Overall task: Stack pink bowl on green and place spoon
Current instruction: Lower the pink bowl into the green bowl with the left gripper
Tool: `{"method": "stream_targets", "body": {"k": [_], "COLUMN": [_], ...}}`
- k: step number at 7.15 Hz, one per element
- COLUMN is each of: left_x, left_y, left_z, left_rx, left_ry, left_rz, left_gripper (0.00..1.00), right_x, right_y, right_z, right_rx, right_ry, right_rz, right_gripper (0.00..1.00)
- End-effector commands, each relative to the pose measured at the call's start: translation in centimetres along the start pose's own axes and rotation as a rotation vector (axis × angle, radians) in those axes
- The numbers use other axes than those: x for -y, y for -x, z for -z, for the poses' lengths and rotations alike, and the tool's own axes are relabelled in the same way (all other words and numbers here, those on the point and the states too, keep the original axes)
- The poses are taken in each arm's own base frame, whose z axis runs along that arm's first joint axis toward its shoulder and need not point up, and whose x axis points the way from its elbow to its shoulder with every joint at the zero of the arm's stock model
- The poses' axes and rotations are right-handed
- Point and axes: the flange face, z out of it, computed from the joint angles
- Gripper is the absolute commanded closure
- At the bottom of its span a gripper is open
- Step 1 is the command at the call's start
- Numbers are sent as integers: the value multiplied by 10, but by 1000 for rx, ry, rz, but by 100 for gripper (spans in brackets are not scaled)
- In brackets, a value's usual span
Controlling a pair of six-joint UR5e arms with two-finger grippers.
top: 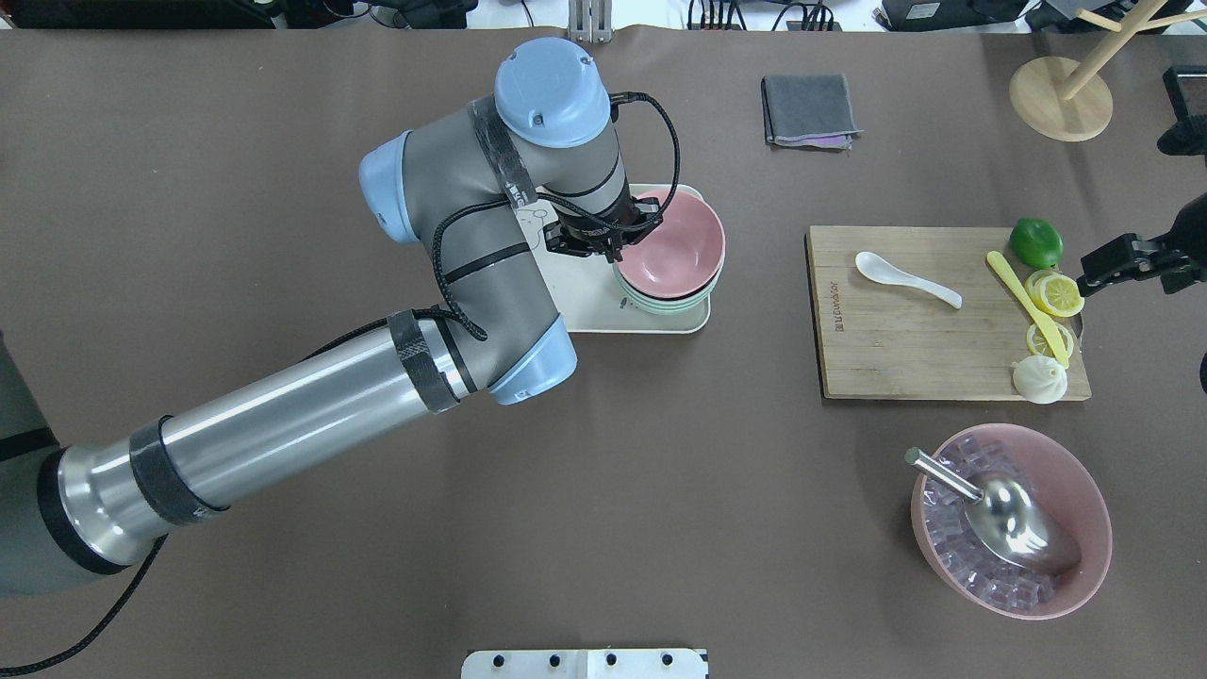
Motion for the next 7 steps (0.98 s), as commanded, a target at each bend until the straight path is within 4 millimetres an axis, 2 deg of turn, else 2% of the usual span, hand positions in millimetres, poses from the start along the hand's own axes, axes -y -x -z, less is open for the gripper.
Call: {"method": "stream_targets", "body": {"k": [1, 7], "left_x": [-3, -2], "left_y": [-1, 0], "left_z": [-3, -4], "left_rx": [1, 5], "left_ry": [4, -14], "left_rz": [-4, -4], "left_gripper": [100, 100], "right_x": [0, 1], "right_y": [0, 0], "right_z": [0, -1], "right_rx": [0, 0], "right_ry": [1, 1], "right_rz": [-1, -1], "right_gripper": [0, 0]}}
